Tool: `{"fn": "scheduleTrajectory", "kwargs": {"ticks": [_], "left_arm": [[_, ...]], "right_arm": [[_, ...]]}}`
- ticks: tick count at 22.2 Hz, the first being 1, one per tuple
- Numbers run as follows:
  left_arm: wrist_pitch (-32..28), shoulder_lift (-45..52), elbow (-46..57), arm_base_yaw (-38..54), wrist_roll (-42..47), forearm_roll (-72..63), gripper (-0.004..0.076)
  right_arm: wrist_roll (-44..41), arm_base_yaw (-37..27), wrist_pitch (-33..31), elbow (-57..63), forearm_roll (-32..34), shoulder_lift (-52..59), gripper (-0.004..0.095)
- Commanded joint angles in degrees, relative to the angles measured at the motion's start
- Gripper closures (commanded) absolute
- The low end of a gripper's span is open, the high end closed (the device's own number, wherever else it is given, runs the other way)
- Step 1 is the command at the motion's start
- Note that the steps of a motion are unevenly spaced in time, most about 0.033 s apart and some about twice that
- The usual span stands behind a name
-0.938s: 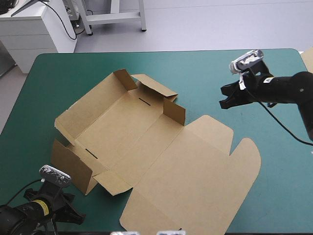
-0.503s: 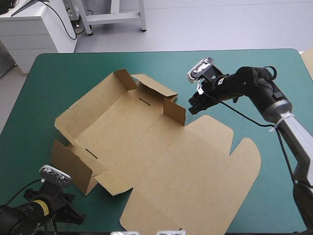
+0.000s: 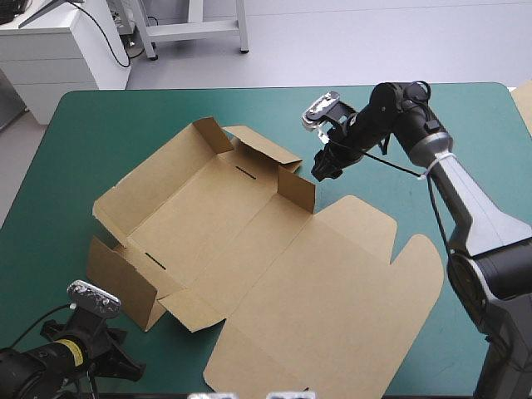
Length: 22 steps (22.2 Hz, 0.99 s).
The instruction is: Fold the box
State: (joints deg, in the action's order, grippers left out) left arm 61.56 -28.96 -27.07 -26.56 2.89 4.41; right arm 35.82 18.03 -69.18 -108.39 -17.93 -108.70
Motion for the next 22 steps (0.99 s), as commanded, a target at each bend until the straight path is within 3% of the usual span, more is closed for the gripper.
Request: {"fn": "scheduleTrajectory", "kwargs": {"ticks": [1,5,8,16,17,22], "left_arm": [[-1.86,-0.37,-1.43,-0.38,0.26,-0.12,0.0731],[-1.86,-0.37,-1.43,-0.38,0.26,-0.12,0.0731],[-1.86,-0.37,-1.43,-0.38,0.26,-0.12,0.0731],[-1.86,-0.29,-1.43,-0.38,0.26,-0.12,0.0731],[-1.86,-0.29,-1.43,-0.38,0.26,-0.12,0.0731],[-1.86,-0.29,-1.43,-0.38,0.26,-0.12,0.0731]], "right_arm": [[0.28,1.48,-2.16,-6.68,-0.67,-0.38,0.0328],[2.14,4.33,-2.08,-9.22,0.27,-2.70,0.0328],[1.91,7.07,-2.08,-9.22,7.39,-5.09,0.0327],[2.05,8.08,-2.08,-9.30,4.97,-9.20,0.0344],[2.05,8.10,-2.08,-9.46,4.97,-9.58,0.0389],[2.05,8.20,-1.93,-9.59,5.40,-11.01,0.0803]]}}
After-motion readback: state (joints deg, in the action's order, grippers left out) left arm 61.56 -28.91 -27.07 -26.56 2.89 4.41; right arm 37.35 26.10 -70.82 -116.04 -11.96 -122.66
